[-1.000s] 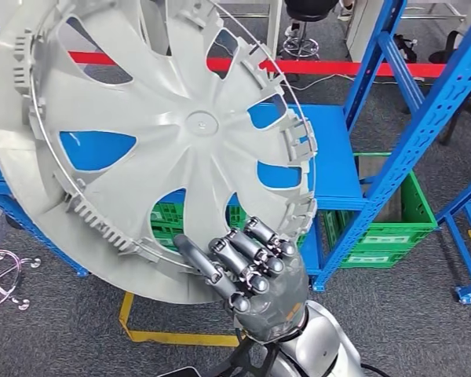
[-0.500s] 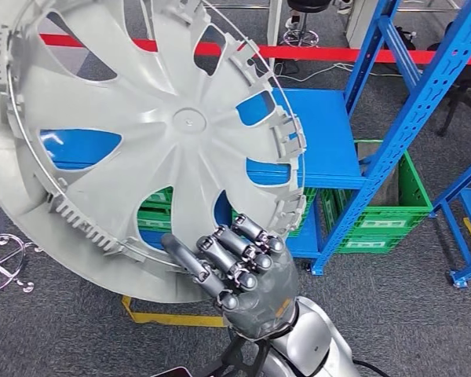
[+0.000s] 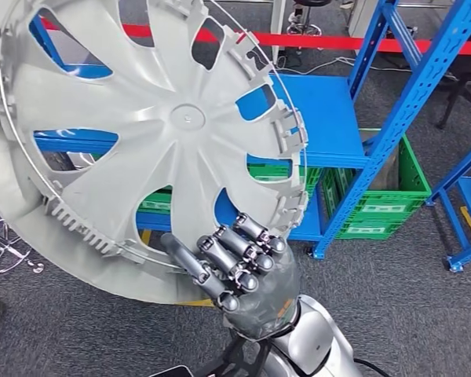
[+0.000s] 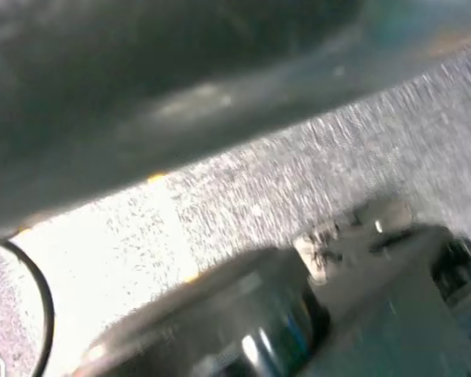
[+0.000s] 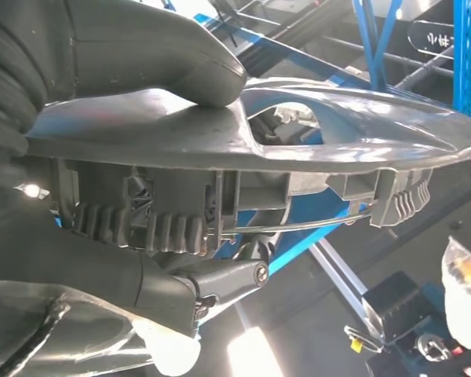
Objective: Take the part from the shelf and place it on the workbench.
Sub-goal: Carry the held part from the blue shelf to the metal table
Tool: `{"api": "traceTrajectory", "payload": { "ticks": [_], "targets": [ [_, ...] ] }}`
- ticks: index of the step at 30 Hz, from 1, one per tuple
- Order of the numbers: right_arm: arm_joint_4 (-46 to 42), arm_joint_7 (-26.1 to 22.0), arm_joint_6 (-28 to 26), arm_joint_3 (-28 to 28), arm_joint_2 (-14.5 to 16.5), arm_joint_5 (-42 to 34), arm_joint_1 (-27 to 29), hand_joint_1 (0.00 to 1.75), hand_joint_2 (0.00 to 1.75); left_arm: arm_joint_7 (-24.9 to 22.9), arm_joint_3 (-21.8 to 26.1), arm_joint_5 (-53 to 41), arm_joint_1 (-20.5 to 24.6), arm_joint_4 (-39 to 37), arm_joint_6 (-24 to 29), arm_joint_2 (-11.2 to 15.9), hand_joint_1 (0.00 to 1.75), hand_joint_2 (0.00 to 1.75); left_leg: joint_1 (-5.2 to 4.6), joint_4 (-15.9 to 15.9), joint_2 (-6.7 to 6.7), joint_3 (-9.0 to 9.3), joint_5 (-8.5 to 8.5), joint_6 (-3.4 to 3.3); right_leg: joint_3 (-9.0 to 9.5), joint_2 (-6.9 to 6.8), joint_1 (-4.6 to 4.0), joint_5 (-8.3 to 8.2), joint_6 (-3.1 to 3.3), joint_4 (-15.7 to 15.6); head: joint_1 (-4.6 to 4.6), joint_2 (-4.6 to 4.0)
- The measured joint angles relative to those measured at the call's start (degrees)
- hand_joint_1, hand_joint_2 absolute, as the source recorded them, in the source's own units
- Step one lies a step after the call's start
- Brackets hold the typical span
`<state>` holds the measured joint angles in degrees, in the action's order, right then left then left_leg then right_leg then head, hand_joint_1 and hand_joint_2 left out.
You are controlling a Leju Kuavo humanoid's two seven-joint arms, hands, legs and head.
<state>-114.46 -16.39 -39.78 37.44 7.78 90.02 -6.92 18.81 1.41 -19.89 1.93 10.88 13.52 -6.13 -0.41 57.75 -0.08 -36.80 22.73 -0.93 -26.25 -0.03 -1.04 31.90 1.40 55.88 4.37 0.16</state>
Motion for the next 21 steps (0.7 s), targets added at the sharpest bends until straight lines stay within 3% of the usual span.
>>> {"api": "traceTrajectory", "payload": {
  "ticks": [2, 3, 5, 7, 8, 9, 10, 12, 14, 15, 17, 18, 19, 21],
  "targets": [
    [-0.07, -0.39, 0.0, -0.19, 0.04, 0.01, 0.06, 1.75, 1.75, 0.05, -0.01, -0.27, 0.0, -0.01, 0.01, 0.08, 0.0, 0.0, 0.28, -0.35, -0.05, -0.48, -0.74, 0.65, -0.41, -0.09, -0.05, -1.15, -0.15, -0.97, 0.08, 0.0],
    [-0.09, -0.6, 0.01, -0.28, 0.05, 0.01, 0.09, 1.75, 1.75, 0.1, -0.01, -0.39, 0.0, -0.02, 0.02, 0.14, 0.0, 0.0, 0.32, 0.09, -0.08, -0.8, 0.1, 0.98, -0.69, -0.23, 0.11, -1.88, -0.02, -1.29, 0.06, -0.01],
    [-0.14, -0.99, 0.02, -0.48, 0.09, 0.01, 0.17, 1.75, 1.75, 0.21, -0.01, -0.62, 0.01, -0.04, 0.03, 0.29, 0.0, 0.0, 0.53, 4.51, -0.11, -2.12, 4.77, 1.68, -1.59, -0.57, 0.55, -3.18, 0.25, -1.59, -0.13, -0.01],
    [-0.2, -1.27, 0.02, -0.67, 0.11, 0.01, 0.29, 1.75, 1.75, 0.29, -0.01, -0.81, 0.07, -0.04, 0.03, 0.38, 0.0, 0.0, 0.98, 12.15, -0.09, -3.76, 9.68, 2.43, -3.13, -0.73, 0.71, -4.09, 0.38, -1.09, -0.23, -0.01],
    [-0.22, -1.41, 0.02, -0.77, 0.11, 0.01, 0.35, 1.75, 1.75, 0.32, -0.01, -0.9, 0.12, -0.04, 0.02, 0.44, 0.0, 0.0, 1.23, 14.93, -0.09, -3.99, 10.53, 2.77, -3.97, -0.79, 0.8, -4.46, 0.28, -0.72, -0.21, -0.01],
    [-0.23, -1.58, 0.02, -0.86, 0.12, 0.01, 0.44, 1.75, 1.75, 0.35, -0.01, -1.0, 0.2, -0.04, -0.01, 0.47, 0.0, 0.0, 1.45, 16.04, -0.08, -3.47, 10.19, 3.1, -4.87, -0.83, 0.94, -4.8, 0.11, -0.25, -0.21, -0.01],
    [-0.25, -1.81, 0.02, -0.97, 0.14, 0.01, 0.55, 1.75, 1.75, 0.37, -0.01, -1.13, 0.3, -0.04, -0.04, 0.49, 0.0, 0.0, 1.68, 15.1, -0.08, -1.98, 8.94, 3.4, -5.81, -0.85, 1.12, -5.09, -0.14, 0.3, -0.22, -0.01],
    [-0.43, -2.3, 0.02, -1.27, 0.3, 0.01, 0.83, 1.75, 1.75, 0.38, -0.03, -1.5, 0.71, -0.04, -0.22, 0.48, 0.0, 0.0, 2.1, 8.47, -0.09, 3.17, 6.77, 3.93, -7.64, -0.84, 1.39, -5.53, -0.73, 1.66, -0.26, -0.01],
    [-0.72, -2.76, 0.02, -1.69, 0.51, 0.03, 1.05, 1.75, 1.75, 0.36, -0.07, -1.95, 1.21, -0.04, -0.57, 0.42, 0.0, 0.0, 2.11, 2.23, -0.25, 7.0, 7.06, 3.69, -9.03, -0.85, 1.38, -6.04, -1.46, 2.79, -0.29, -0.01],
    [-0.85, -3.0, 0.01, -1.91, 0.6, 0.03, 1.14, 1.75, 1.75, 0.31, -0.1, -2.14, 1.42, -0.04, -0.75, 0.39, 0.0, 0.0, 1.93, 0.95, -0.33, 7.46, 7.51, 3.26, -9.51, -0.87, 1.36, -6.48, -1.89, 2.99, -0.31, -0.01],
    [-1.02, -3.44, 0.0, -2.34, 0.69, 0.01, 1.43, 1.75, 1.75, 0.08, -0.13, -2.51, 1.58, -0.04, -0.94, 0.43, 0.0, 0.0, 1.72, 0.57, -0.24, 6.68, 6.87, 1.98, -10.09, -0.85, 1.55, -7.23, -2.82, 2.99, -0.32, -0.01],
    [-1.12, -3.65, 0.0, -2.58, 0.73, 0.0, 1.65, 1.75, 1.75, -0.09, -0.15, -2.69, 1.61, -0.04, -0.98, 0.44, 0.0, 0.0, 1.67, 0.51, -0.13, 6.16, 6.27, 1.32, -10.49, -0.77, 1.69, -6.58, -3.2, 3.32, -0.31, -0.01],
    [-1.25, -3.85, 0.01, -2.85, 0.74, -0.01, 1.88, 1.75, 1.75, -0.25, -0.17, -2.94, 1.62, -0.04, -1.02, 0.45, 0.0, 0.0, 1.67, 0.38, 0.0, 5.53, 5.6, 0.74, -11.16, -0.63, 1.77, -4.82, -3.5, 4.58, -0.22, -0.01],
    [-1.57, -4.18, 0.01, -3.44, 0.75, -0.02, 2.22, 1.75, 1.75, -0.49, -0.21, -3.33, 1.72, -0.04, -1.07, 0.46, 0.0, 0.0, 1.55, 0.3, 0.14, 3.88, 4.18, 0.04, -12.94, -0.33, 1.83, 0.94, -3.8, 10.27, 0.03, -0.01]
  ]
}}
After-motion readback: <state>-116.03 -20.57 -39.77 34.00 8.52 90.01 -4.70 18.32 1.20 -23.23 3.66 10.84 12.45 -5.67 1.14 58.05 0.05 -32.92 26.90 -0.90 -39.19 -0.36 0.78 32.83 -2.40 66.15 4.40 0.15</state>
